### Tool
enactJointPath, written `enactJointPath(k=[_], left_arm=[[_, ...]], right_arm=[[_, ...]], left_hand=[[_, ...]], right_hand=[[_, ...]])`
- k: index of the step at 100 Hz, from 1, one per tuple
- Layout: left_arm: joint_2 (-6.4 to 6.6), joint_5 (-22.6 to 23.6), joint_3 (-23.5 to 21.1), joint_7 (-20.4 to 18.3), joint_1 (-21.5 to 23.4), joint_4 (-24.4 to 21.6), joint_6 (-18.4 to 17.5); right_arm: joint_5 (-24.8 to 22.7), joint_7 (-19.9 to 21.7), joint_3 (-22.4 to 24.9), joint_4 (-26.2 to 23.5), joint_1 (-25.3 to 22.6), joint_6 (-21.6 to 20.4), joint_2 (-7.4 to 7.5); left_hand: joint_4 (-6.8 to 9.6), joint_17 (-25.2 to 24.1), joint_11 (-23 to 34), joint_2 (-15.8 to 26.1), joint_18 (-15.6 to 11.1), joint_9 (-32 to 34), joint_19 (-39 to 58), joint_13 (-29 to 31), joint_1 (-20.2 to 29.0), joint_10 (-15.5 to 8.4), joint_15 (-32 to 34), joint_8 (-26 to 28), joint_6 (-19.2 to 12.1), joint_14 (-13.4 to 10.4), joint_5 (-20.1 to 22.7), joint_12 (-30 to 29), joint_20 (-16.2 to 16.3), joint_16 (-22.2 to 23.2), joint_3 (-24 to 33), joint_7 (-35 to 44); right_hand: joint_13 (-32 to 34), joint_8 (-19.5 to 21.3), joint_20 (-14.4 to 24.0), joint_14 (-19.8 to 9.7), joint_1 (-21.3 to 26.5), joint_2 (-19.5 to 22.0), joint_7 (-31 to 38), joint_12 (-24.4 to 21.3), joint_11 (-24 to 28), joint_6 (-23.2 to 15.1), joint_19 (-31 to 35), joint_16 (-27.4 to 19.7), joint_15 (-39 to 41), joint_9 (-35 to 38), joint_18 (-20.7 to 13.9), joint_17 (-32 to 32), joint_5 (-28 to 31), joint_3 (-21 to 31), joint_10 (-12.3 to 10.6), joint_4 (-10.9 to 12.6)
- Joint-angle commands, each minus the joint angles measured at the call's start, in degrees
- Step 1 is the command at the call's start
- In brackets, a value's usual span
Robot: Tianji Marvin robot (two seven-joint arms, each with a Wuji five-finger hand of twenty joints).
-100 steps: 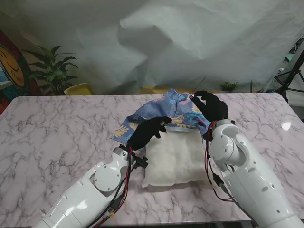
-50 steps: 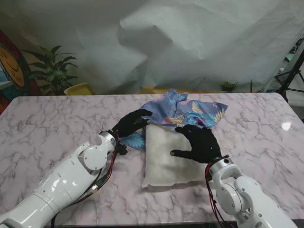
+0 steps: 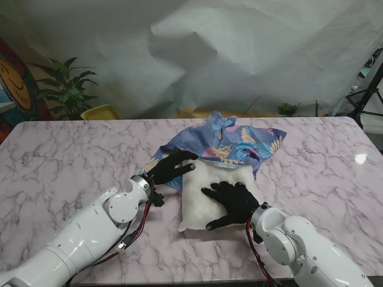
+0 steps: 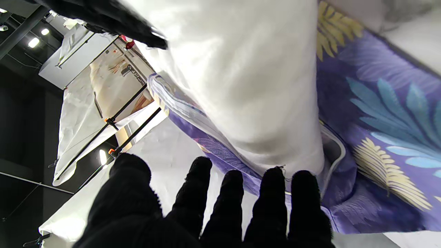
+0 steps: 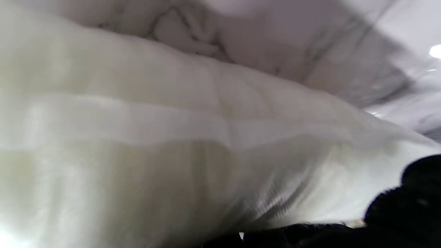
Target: Put a pillowcase on a pillow
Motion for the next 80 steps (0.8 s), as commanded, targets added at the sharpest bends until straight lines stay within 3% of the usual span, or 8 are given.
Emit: enactJointPath(k=[1, 25, 36, 42, 48, 51, 61, 80], left_arm=[[-0.45, -0.2, 0.1, -0.4, 0.1, -0.3, 0.1], [-0.76, -0.5, -0.2, 0.6, 0.4, 0.1, -0.3], [-0.95, -1.1, -0.7, 1.0, 0.9, -0.1, -0.1], [-1.03, -1.7, -1.0, 1.1, 1.1, -0.3, -0.1], [-1.09, -2.2, -1.4, 1.2, 1.4, -0.5, -0.1], [-1.09, -2.3, -1.6, 1.3, 1.5, -0.7, 0.0], [-1.10, -2.4, -2.5, 1.7, 1.8, -1.3, 0.8], [-0.42, -0.9, -5.2, 1.3, 0.6, -1.4, 5.5]], right_arm=[[0.4, 1.3, -0.7, 1.7, 0.6, 2.7, -0.19], [-5.8, -4.5, -5.3, 6.9, 4.4, 5.5, -0.22], [-8.2, -14.7, -8.0, 12.2, 6.3, 6.9, -0.69], [-8.0, -20.5, -9.5, 15.5, 7.6, 7.8, -1.13], [-7.2, -26.5, -11.0, 18.9, 8.9, 8.4, -1.79], [-6.3, -29.4, -11.6, 20.6, 9.5, 8.5, -2.24], [-4.3, -35.4, -12.9, 24.2, 11.0, 8.2, -3.20], [-3.8, -36.2, -11.1, 24.0, 10.4, 6.5, -3.35]], left_hand=[[1.45, -0.4, -0.7, 0.5, 0.3, -1.9, 1.1, 1.1, 1.5, 0.3, 0.7, 0.0, 0.0, -0.7, -0.7, -0.6, 0.9, -0.6, 0.3, -0.1], [1.47, 0.1, 0.6, 0.7, 1.0, -0.6, 2.3, 1.7, 1.8, 0.6, 1.1, 0.4, 0.2, -0.8, 0.2, -0.1, 1.0, -0.5, 0.3, 0.6], [1.50, 0.5, 0.8, 0.9, 1.2, -0.2, 3.0, 2.1, 1.9, 0.7, 1.3, 0.4, 0.4, -0.6, 0.1, -0.1, 1.2, -0.4, 0.3, 0.8], [1.50, 0.5, 0.9, 0.9, 1.2, -0.1, 3.3, 2.2, 2.0, 0.7, 1.5, 0.4, 0.4, -0.6, 0.0, -0.2, 1.2, -0.3, 0.3, 0.8], [1.52, 0.7, 1.0, 0.9, 1.3, 0.1, 3.7, 2.5, 2.2, 0.7, 1.6, 0.4, 0.4, -0.6, 0.1, -0.2, 1.2, -0.3, 0.4, 0.9], [1.51, 0.9, 1.1, 0.9, 1.3, 0.3, 4.0, 2.6, 2.2, 0.8, 1.7, 0.4, 0.4, -0.5, 0.2, -0.1, 1.3, -0.2, 0.3, 0.9], [1.57, 1.3, 1.3, 0.9, 0.9, 1.0, 5.1, 3.1, 2.6, 0.7, 2.0, 0.3, 0.6, -0.5, 0.4, -0.1, 1.5, -0.1, 0.4, 1.1], [1.79, -1.8, 1.1, -0.5, -2.4, -0.2, 4.3, 0.2, 6.1, -0.9, 0.8, -0.3, 0.4, -2.2, -0.8, -0.5, 0.1, -0.9, 0.7, 0.5]], right_hand=[[-1.8, -1.0, -3.0, 4.7, -1.9, -1.8, -0.6, -3.4, -2.4, 0.9, -4.3, -1.2, -3.2, -2.0, 10.0, -1.6, 1.3, -2.2, 2.8, -2.0], [3.7, -1.0, -1.8, 7.7, 7.3, -9.2, -0.6, -3.0, -1.4, -0.2, 0.1, 1.1, -1.1, -1.9, 15.7, 5.5, 1.3, -1.9, 3.7, -1.3], [14.6, 0.0, 1.3, 5.7, 16.9, -13.9, 0.5, 16.2, 7.4, -5.5, 10.1, 2.4, 4.3, -0.7, 15.8, 14.4, 1.2, 1.7, 0.5, 0.7], [20.1, 23.6, 4.4, 3.8, 25.8, -15.1, 4.9, 17.1, 18.8, -7.8, 15.3, 3.1, 9.2, 0.9, 14.7, 20.4, -0.8, 1.1, -1.0, 0.5], [25.7, 45.0, 8.0, 1.6, 14.3, -31.6, 17.4, 15.9, 33.7, -9.9, 21.1, 5.3, 14.9, 1.7, 12.0, 28.0, -2.8, 52.2, -3.5, 0.1], [28.6, 43.7, 9.3, 0.8, 11.2, -36.8, 28.2, 16.4, 41.5, -11.8, 23.5, 6.5, 17.1, 1.5, 10.4, 31.6, -1.7, 69.1, -5.6, -3.8], [42.2, 33.6, 10.7, -2.8, 17.9, -37.8, 56.0, 19.5, 47.0, -20.4, 31.3, 8.3, 21.9, 14.5, 3.7, 44.5, 9.9, 74.1, -11.4, -2.9], [62.9, 24.3, 1.8, -6.5, 29.3, -37.9, 59.5, 17.9, 41.6, -19.2, 39.5, 15.0, 24.7, 45.7, -11.3, 59.0, 38.0, 74.8, -10.1, -9.7]])
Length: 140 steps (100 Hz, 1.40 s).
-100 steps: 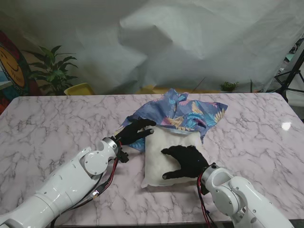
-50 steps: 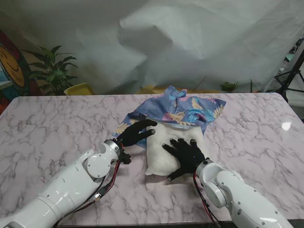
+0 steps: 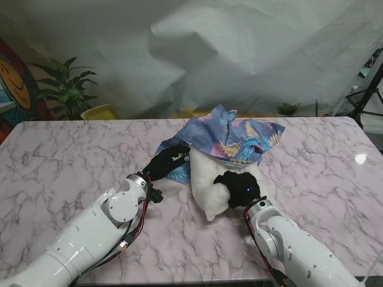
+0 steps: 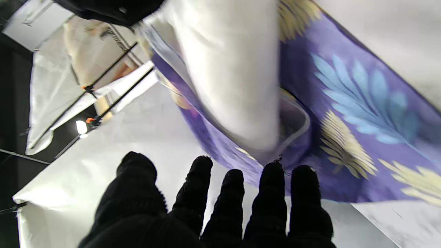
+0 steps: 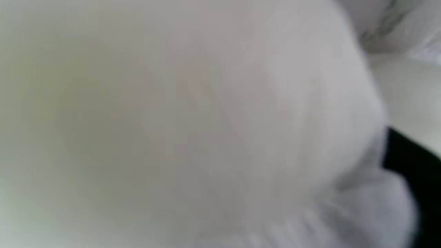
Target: Put a pillowcase on a pillow
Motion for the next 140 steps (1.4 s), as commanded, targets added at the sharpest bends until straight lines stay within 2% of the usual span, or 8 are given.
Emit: enactJointPath(k=[1, 15, 26, 49, 78, 86, 103, 140], left_arm=[[0.75, -0.4, -0.8, -2.4, -1.8, 0.5, 1.1], [2.23, 2.6, -0.6, -7.1, -6.0, 4.3, 2.1], [3.23, 3.1, -0.6, -11.0, -8.0, 6.0, 1.9], [4.58, 6.1, 4.0, -16.1, -13.0, 10.7, 0.5], [-2.92, 6.4, 15.1, -3.5, -21.5, 29.1, -8.3], [-6.26, 5.0, 17.1, -0.9, -23.5, 35.3, -11.1], [-11.98, 2.8, 18.2, -0.3, -26.4, 45.3, -16.1], [-13.16, 2.3, 20.2, -2.6, -26.7, 45.7, -13.0]], right_arm=[[-0.3, 1.2, 0.8, 0.6, -1.6, -0.7, 0.68], [0.2, 3.1, 5.1, -3.2, -4.4, -2.1, 0.66], [-0.5, 6.2, 9.0, -8.0, -7.5, -2.2, 0.93], [-1.6, 9.1, 15.7, -16.5, -12.9, -2.0, 0.92], [-1.8, 10.0, 18.6, -20.6, -15.7, -4.2, 0.89], [-1.7, 9.4, 18.7, -20.8, -16.0, -4.5, 0.82], [-1.3, 7.7, 19.1, -21.5, -17.0, -4.5, 0.55], [-0.4, 5.3, 19.7, -22.2, -18.1, -4.3, 0.06]], left_hand=[[1.79, -2.8, 0.5, -0.7, -3.3, -0.9, -2.2, -3.2, 2.8, -1.6, -0.8, -0.4, 0.1, -2.2, -1.1, -0.6, -1.1, -1.2, 0.9, -0.4], [1.50, -7.0, -2.3, -5.1, -9.2, -7.0, -18.0, -12.0, 1.4, -5.7, -5.8, -3.5, -0.8, -6.4, -5.9, -2.4, -6.6, -5.0, 1.0, -5.7], [0.39, -7.2, -9.7, -8.5, -12.0, -9.9, -30.8, -15.3, -5.4, -7.2, -12.7, -6.4, -1.9, -9.1, -10.6, -5.1, -8.1, -8.8, 0.3, -10.6], [-0.18, -6.0, -14.4, -13.2, -12.8, -11.4, -35.9, -15.7, -10.5, -7.8, -15.6, -8.9, -2.5, -10.3, -14.0, -12.4, -15.3, -16.8, 0.8, -16.0], [0.09, -5.8, -11.4, -16.8, -16.3, -10.1, -33.0, -14.6, -3.9, -10.5, -12.5, -7.5, -3.7, -12.3, -11.3, -7.8, -11.9, -11.4, 5.4, -12.4], [-1.38, -4.8, -5.8, -19.9, -18.5, -7.6, -31.3, -12.8, -7.8, -10.6, -8.7, -7.8, -4.3, -12.7, -9.0, -7.2, -8.4, -10.9, 18.5, -8.4], [-2.10, -4.0, 0.7, -21.7, -21.5, -5.5, -25.5, -10.9, -10.0, -10.9, -3.5, -7.1, -5.0, -14.1, -7.2, -8.2, -10.2, -12.6, 26.1, -1.9], [-2.22, -4.5, 2.2, -22.2, -17.8, -6.0, -14.9, -10.6, -9.0, -5.3, 2.7, -7.0, -0.4, -9.1, -4.8, -6.0, -11.3, -7.4, 29.3, 1.3]], right_hand=[[12.8, -0.7, -2.8, -4.3, 10.9, 1.8, 8.6, 0.1, -1.1, -0.8, 20.6, 6.7, 14.0, 12.7, -12.3, 9.5, 15.5, 9.3, 0.1, 1.5], [16.8, -16.6, 0.3, -2.9, 10.2, 4.1, 15.7, -1.2, -3.2, -1.3, 21.4, 8.5, 21.3, 23.1, -15.8, 13.3, 27.8, 8.1, 0.1, 1.7], [18.0, -16.1, 7.6, -2.7, 9.5, 4.2, 16.2, -1.7, -3.1, -1.8, 19.8, 9.8, 22.2, 24.6, -16.3, 14.4, 29.1, 8.4, 0.4, 1.4], [18.6, -15.0, 8.5, -2.5, 9.2, 4.7, 17.1, -2.0, -2.9, -2.1, 19.8, 10.5, 22.9, 25.5, -15.5, 14.7, 29.4, 8.5, 0.8, 1.4], [18.5, -13.4, 8.8, -2.7, 9.3, 5.0, 17.3, -2.0, -2.5, -2.5, 19.4, 10.8, 23.0, 25.7, -15.3, 14.6, 29.5, 8.2, 0.5, 1.4], [18.5, -13.0, 8.8, -2.7, 9.3, 5.1, 17.3, -2.0, -2.5, -2.6, 19.4, 10.8, 23.0, 25.6, -15.2, 14.6, 29.5, 8.2, 0.5, 1.4], [18.5, -12.1, 9.0, -2.7, 9.3, 5.3, 17.1, -1.9, -2.2, -2.7, 19.2, 10.9, 22.9, 25.7, -15.0, 14.5, 29.5, 8.1, 0.5, 1.4], [18.6, -10.9, 9.2, -2.6, 9.4, 5.7, 16.7, -1.5, -1.9, -2.7, 19.1, 11.2, 22.9, 25.3, -14.7, 14.5, 29.5, 8.0, 0.7, 1.4]])
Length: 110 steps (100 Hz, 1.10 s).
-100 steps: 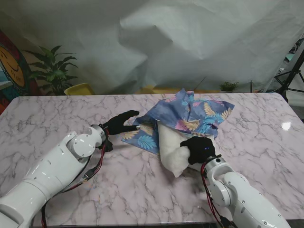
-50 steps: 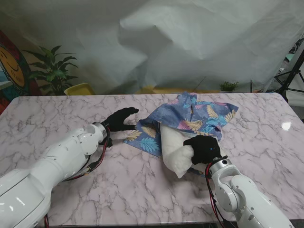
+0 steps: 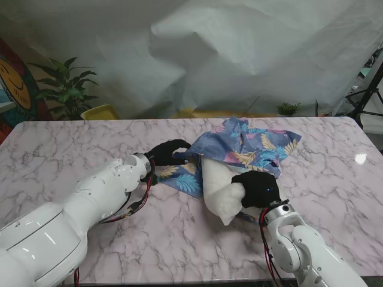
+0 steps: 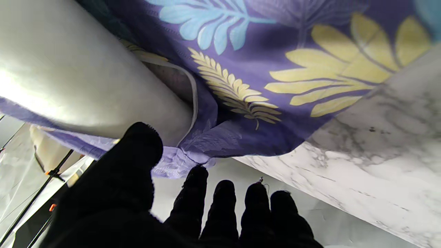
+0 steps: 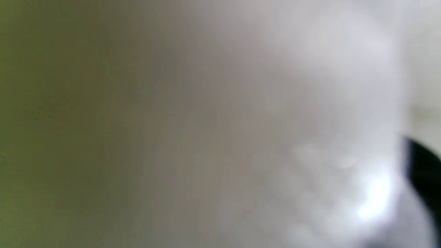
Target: Put a pillowcase on a pillow
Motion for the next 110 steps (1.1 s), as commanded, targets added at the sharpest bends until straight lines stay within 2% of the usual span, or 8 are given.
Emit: enactJointPath(k=[1, 40, 55, 74, 81, 93, 102, 110], left_arm=[[-0.28, 0.7, 0.3, -0.4, -0.1, -0.1, 0.6], [-1.04, 3.9, 2.4, 9.1, 2.4, 0.0, 6.9], [-1.75, 4.6, 4.4, 9.4, 2.2, 0.0, 10.0], [-2.92, 4.8, 5.5, 10.0, 2.1, 0.0, 12.8], [-3.46, 4.3, 4.6, 11.1, 2.7, 0.0, 13.3], [-3.97, 3.3, 2.7, 12.8, 3.6, 0.0, 12.2], [-4.09, 2.0, 0.7, 12.1, 4.2, 0.0, 10.0], [-4.21, -0.4, -2.2, 9.6, 4.9, 0.0, 7.3]], right_arm=[[0.3, -0.6, -0.2, 0.1, 0.0, 0.3, -0.30], [2.4, -3.7, -1.2, 2.1, 1.1, 0.8, -1.00], [2.9, -4.7, -1.3, 2.2, 0.8, 0.5, -1.20], [3.5, -6.1, -1.2, 1.8, 0.1, -0.3, -1.47], [3.8, -6.5, -1.0, 1.4, -0.3, -0.5, -1.59], [4.1, -7.2, -0.9, 1.1, -0.7, -0.8, -1.72], [4.1, -7.5, -0.9, 1.1, -0.8, -0.8, -1.77], [4.4, -7.6, -1.0, 1.3, -0.6, -0.7, -1.85]], left_hand=[[-1.93, -0.7, 1.4, -1.7, -2.0, 0.4, 3.8, 0.9, -0.3, 0.5, 1.9, 0.5, 1.3, 1.9, 1.1, 1.1, 0.7, 1.5, 2.3, 0.2], [-1.84, -1.9, -2.5, -1.0, 1.5, -1.0, 14.1, 0.2, 2.0, 3.0, 8.8, -1.0, 2.6, 4.4, -3.1, 2.2, 3.4, 8.4, 3.1, -2.9], [-1.58, -2.3, -8.0, 0.9, 2.8, -4.3, 15.1, -0.5, 3.0, 4.4, 11.4, -1.8, -2.1, 2.9, -2.1, 14.4, 5.7, 17.6, -0.4, -3.4], [-2.39, -2.9, -4.6, 1.5, 3.7, -4.3, 25.1, -1.0, 4.1, 3.9, 19.4, 3.0, -8.5, 1.3, 11.7, 26.3, 15.4, 27.7, 0.0, 9.7], [-1.68, -2.3, 0.1, 1.7, 3.7, -3.1, 30.4, -0.6, 15.0, 3.0, 24.5, 3.1, -11.8, 1.1, 17.5, 28.1, 18.6, 29.1, -13.8, 25.5], [-2.78, -0.6, 7.4, 0.7, 3.3, -1.1, 34.7, 1.6, 16.2, 2.2, 24.9, 5.8, -12.4, 2.0, 21.1, 22.7, 20.2, 26.1, -11.1, 43.1], [-6.60, 1.6, 6.6, 1.2, 7.5, 4.3, 30.7, 5.8, 17.4, 6.2, 12.6, 15.4, -11.6, 9.3, 16.2, 12.8, 16.0, 14.6, -5.0, 47.2], [-3.20, 5.6, 4.8, 7.5, 12.0, 16.4, 28.4, 12.7, 29.4, 6.7, 7.4, 23.6, -7.5, 12.0, 9.3, 5.1, 11.8, 8.1, -19.1, 50.2]], right_hand=[[5.9, 4.4, 4.8, -2.6, 8.8, 6.3, 10.9, 0.6, 3.2, -2.6, 9.5, 3.1, 12.7, 3.1, -11.3, 3.5, 7.5, 8.0, -0.6, 3.1], [5.9, 5.3, 4.9, -2.5, 8.9, 6.8, 10.8, 0.9, 3.4, -2.4, 9.4, 3.3, 12.5, 2.9, -10.8, 3.3, 7.2, 7.8, -0.4, 3.1], [5.9, 5.6, 5.0, -2.3, 9.1, 6.9, 10.8, 1.1, 3.6, -2.4, 9.4, 3.3, 12.5, 2.8, -10.7, 3.3, 7.2, 7.7, -0.4, 3.1], [5.9, 6.2, 5.1, -2.2, 9.1, 7.0, 10.8, 1.3, 3.8, -2.4, 9.3, 3.6, 12.6, 2.7, -10.7, 3.3, 7.1, 7.6, -0.1, 3.1], [5.9, 6.3, 5.1, -2.2, 9.1, 7.1, 10.8, 1.3, 3.8, -2.4, 9.3, 3.6, 12.6, 2.6, -10.7, 3.3, 7.0, 7.6, -0.1, 3.1], [5.8, 6.5, 5.1, -2.1, 9.2, 7.2, 10.7, 1.4, 3.8, -2.2, 9.3, 3.7, 12.5, 2.5, -10.3, 3.2, 6.8, 7.4, 0.1, 3.2], [5.8, 6.8, 5.2, -2.0, 9.2, 7.3, 10.7, 1.4, 3.9, -2.2, 9.3, 3.8, 12.5, 2.5, -10.0, 3.2, 6.8, 7.4, 0.2, 3.2], [5.8, 6.8, 5.2, -1.9, 9.2, 7.4, 10.6, 1.4, 3.9, -2.2, 9.3, 3.8, 12.5, 2.4, -10.1, 3.2, 6.7, 7.4, 0.3, 3.2]])
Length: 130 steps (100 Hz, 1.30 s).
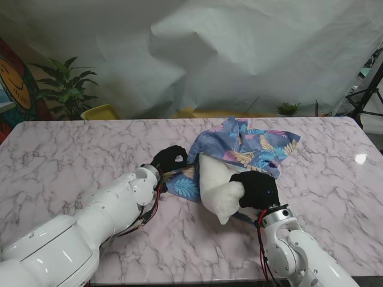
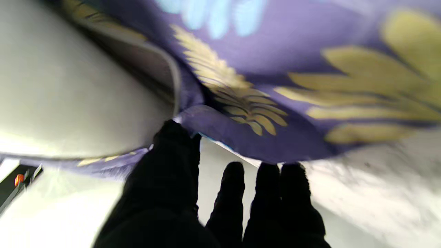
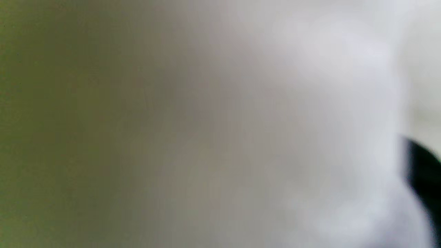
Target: Put a pillowcase on a pillow
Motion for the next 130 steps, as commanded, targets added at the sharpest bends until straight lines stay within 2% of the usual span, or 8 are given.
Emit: enactJointPath(k=[1, 13, 30, 45, 61, 90, 99, 130], left_arm=[[-0.34, -1.4, 0.0, -2.4, 0.5, -0.2, -0.9], [-0.04, -2.8, -2.2, -3.9, 1.2, -0.2, -3.6], [-0.29, -8.3, -8.8, -9.7, 2.9, -0.2, -6.0], [-0.62, -12.7, -13.6, -15.0, 3.7, -0.3, -6.2], [-0.80, -16.0, -16.4, -20.4, 4.1, -0.3, -6.7], [2.67, -21.5, -12.0, -23.6, 6.9, -8.5, -5.3], [3.57, -22.5, -11.5, -24.9, 7.3, -10.2, -3.6], [6.77, -14.5, -5.0, -24.1, 5.2, -12.8, 0.7]], right_arm=[[0.2, -0.3, -0.1, -0.2, 0.0, -0.1, -0.30], [0.8, -0.5, -0.4, 0.4, 0.5, 0.0, -0.45], [1.4, -1.7, -1.6, 1.5, 1.6, 0.9, -0.75], [2.5, -4.3, -3.2, 2.8, 3.0, 3.2, -1.51], [3.0, -7.2, -5.1, 3.7, 4.7, 6.5, -2.30], [4.4, -11.5, -7.9, 4.6, 7.0, 11.8, -3.86], [4.3, -11.4, -7.8, 4.2, 6.9, 12.3, -3.86], [3.4, -9.8, -6.7, 2.4, 5.5, 12.1, -3.34]], left_hand=[[1.89, 2.9, -1.5, 3.1, 2.7, 9.0, -2.1, 5.6, 7.9, 0.3, -4.1, 7.4, 0.2, 2.6, -4.1, -4.7, -3.1, -4.6, -1.5, 6.8], [1.35, 6.3, 8.3, 3.4, 1.3, 29.2, -1.5, 21.0, 8.0, -4.4, -1.5, 11.5, 1.6, 0.8, -7.5, 0.2, -3.9, -7.3, 2.3, 9.2], [2.40, 18.0, 36.2, 4.9, 10.5, 28.0, 0.6, 35.4, 8.0, 0.5, 13.5, 16.8, 3.8, 2.2, -10.8, 18.5, -4.3, 2.0, 5.9, 9.2], [3.04, 36.4, 36.3, 4.5, 11.7, 28.4, 16.0, 51.4, 8.0, 2.3, 43.9, 17.2, 4.2, -7.9, -10.6, 22.7, -3.2, 18.9, 6.6, 8.6], [3.42, 48.8, 35.8, 4.0, 7.0, 28.8, 32.1, 58.2, 8.0, 3.6, 52.2, 16.7, 5.2, -12.4, -9.6, 23.7, -2.5, 22.2, 7.1, 7.4], [5.74, 43.9, 35.3, 5.3, 7.1, 26.9, 33.8, 53.6, 0.7, 0.6, 49.7, 1.2, 12.9, -9.9, -8.3, 26.4, -1.4, 24.7, -8.5, -5.5], [2.95, 40.1, 36.7, -0.1, 7.8, 23.0, 31.3, 49.3, -27.3, -0.5, 48.2, 1.3, 16.2, -9.8, -6.5, 30.0, 1.4, 27.1, 18.3, -14.9], [2.64, 37.0, 43.0, -9.3, -0.4, 12.3, 30.3, 44.5, -32.6, -5.0, 50.3, -11.3, 16.0, -22.7, -1.3, 43.7, 2.7, 35.4, 19.0, -33.4]], right_hand=[[5.7, 4.7, 4.0, -2.0, 8.5, 7.4, 10.6, 1.3, 3.6, -2.2, 8.7, 3.1, 11.7, 2.4, -10.1, 3.2, 6.7, 7.4, 0.0, 3.2], [5.7, 4.8, 4.1, -2.0, 8.6, 7.5, 10.6, 1.3, 3.7, -2.1, 8.7, 3.2, 11.7, 2.4, -9.8, 3.1, 6.6, 7.3, 0.1, 3.2], [6.0, 5.0, 4.2, -1.6, 8.6, 7.8, 10.5, 1.4, 3.8, -1.8, 8.9, 3.2, 11.7, 2.3, -9.4, 3.4, 6.3, 7.2, 0.6, 3.2], [6.4, 5.1, 4.4, -1.2, 8.4, 8.2, 10.5, 1.7, 4.1, -1.1, 9.5, 3.5, 12.1, 2.4, -8.7, 4.2, 5.4, 7.3, 1.8, 3.1], [6.8, 4.8, 4.6, -1.0, 8.1, 8.5, 10.5, 2.0, 4.4, -0.8, 10.4, 3.9, 13.0, 2.5, -8.2, 5.4, 4.8, 7.4, 2.9, 3.0], [7.0, 3.7, 5.0, -0.7, 7.4, 8.6, 10.7, 2.4, 4.6, -0.1, 11.6, 4.1, 14.8, 2.8, -7.8, 6.3, 3.9, 7.9, 4.0, 2.7], [6.9, 3.5, 5.0, -0.7, 7.5, 8.6, 10.9, 2.5, 4.6, 0.0, 11.7, 4.0, 14.9, 2.8, -7.7, 6.3, 3.8, 7.8, 4.1, 2.7], [6.9, 3.2, 4.9, -0.7, 7.6, 8.9, 11.2, 2.7, 4.6, 0.0, 11.9, 3.6, 15.2, 2.7, -7.7, 6.3, 3.9, 7.6, 4.2, 2.7]])
